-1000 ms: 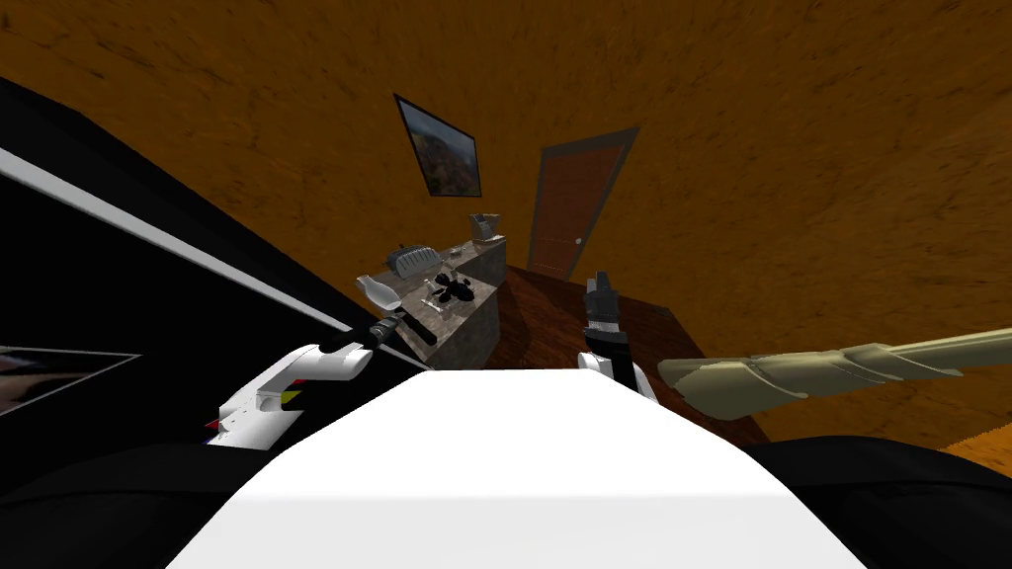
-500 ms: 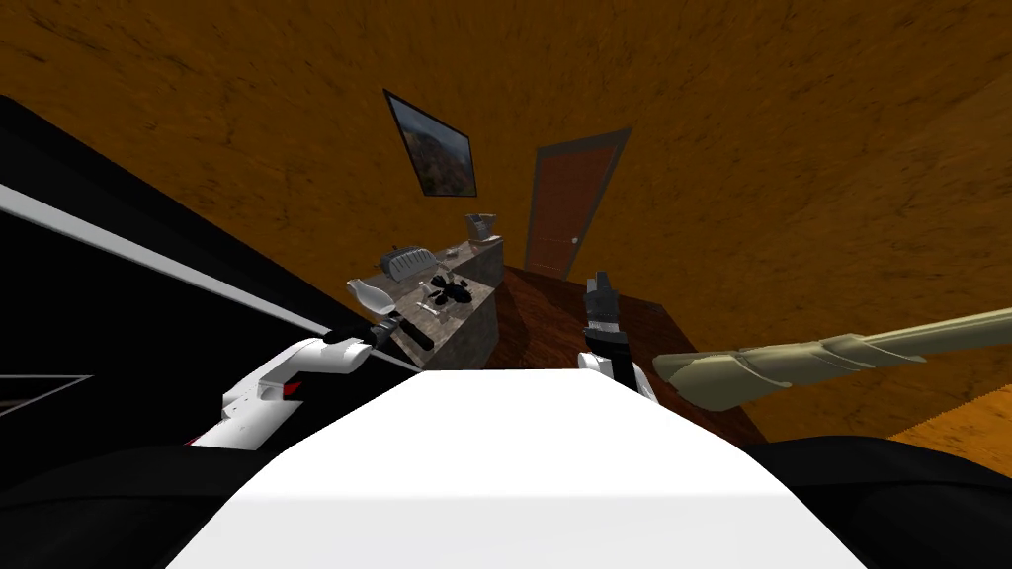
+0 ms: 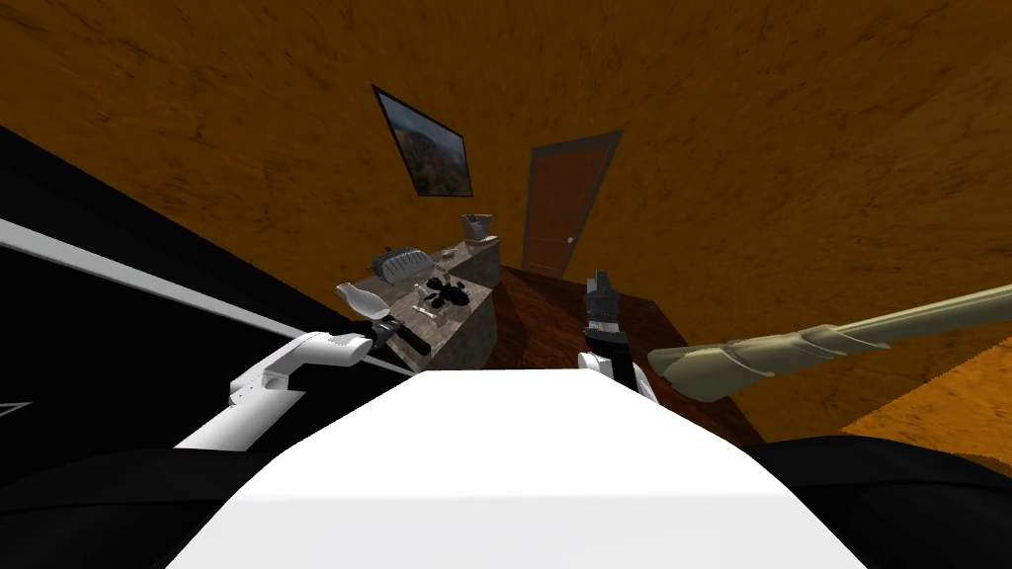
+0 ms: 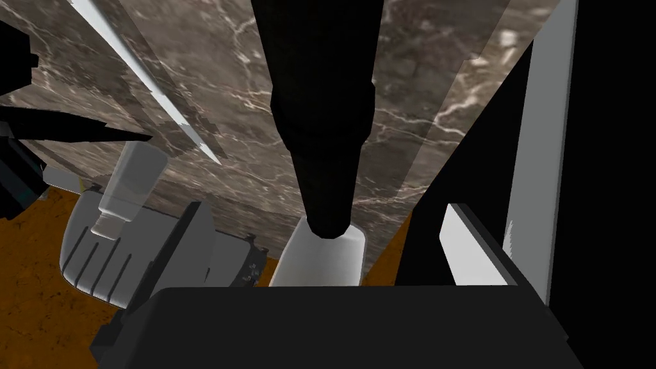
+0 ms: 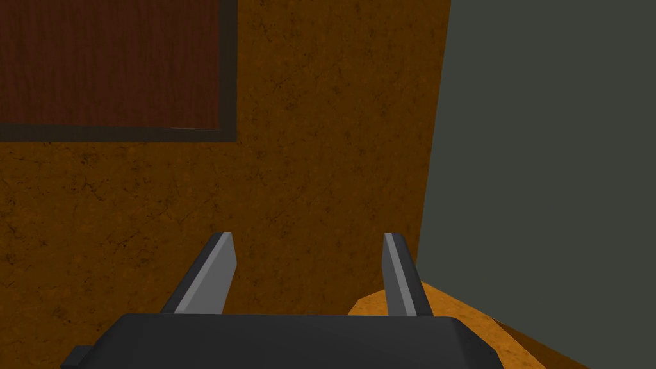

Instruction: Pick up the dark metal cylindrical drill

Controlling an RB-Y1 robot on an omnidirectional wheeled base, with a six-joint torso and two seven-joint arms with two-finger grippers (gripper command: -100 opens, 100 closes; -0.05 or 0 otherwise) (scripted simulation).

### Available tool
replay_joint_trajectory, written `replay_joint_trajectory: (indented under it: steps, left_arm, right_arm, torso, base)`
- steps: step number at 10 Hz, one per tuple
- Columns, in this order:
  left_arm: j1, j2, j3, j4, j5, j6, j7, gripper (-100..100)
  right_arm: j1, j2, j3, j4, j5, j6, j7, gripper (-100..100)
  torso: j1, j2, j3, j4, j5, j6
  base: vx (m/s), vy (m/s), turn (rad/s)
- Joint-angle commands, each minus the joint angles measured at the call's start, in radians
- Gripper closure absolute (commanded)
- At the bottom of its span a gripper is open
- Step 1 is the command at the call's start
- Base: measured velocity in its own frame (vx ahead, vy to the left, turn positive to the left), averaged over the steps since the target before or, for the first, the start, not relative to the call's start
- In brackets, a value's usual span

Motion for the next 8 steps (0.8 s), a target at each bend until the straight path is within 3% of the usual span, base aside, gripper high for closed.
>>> replay_joint_trajectory:
  steps: [1,3,4,8]
  left_arm:
    - [-0.01,0.009,-0.006,0.006,0.015,0.03,-0.006,-100]
    - [-0.046,0.04,-0.031,0.034,0.074,0.097,-0.03,-100]
    - [-0.046,0.04,-0.031,0.034,0.074,0.104,-0.03,-100]
    - [-0.109,0.082,-0.081,0.078,0.173,0.212,-0.07,-100]
  right_arm:
    - [0.0,0.0,0.0,0.0,0.0,0.0,0.0,0]
    - [0.0,0.0,0.0,0.0,0.0,0.0,0.0,0]
    - [0.0,0.0,0.0,0.0,0.0,0.0,0.0,0]
    - [0.0,0.0,0.0,0.0,0.0,0.0,0.0,0]
  torso:
    - [0.0,0.0,0.0,0.0,0.0,0.0]
    - [0.001,0.0,0.0,0.0,0.0,0.0]
    - [0.001,0.0,0.0,0.0,0.0,0.0]
    - [0.001,0.001,0.0,0.0,0.0,0.0]
  base:
    - [0.014,0.014,-0.047]
    - [0.014,0.028,-0.09]
    - [0.011,0.025,-0.034]
    - [0.007,0.031,-0.073]
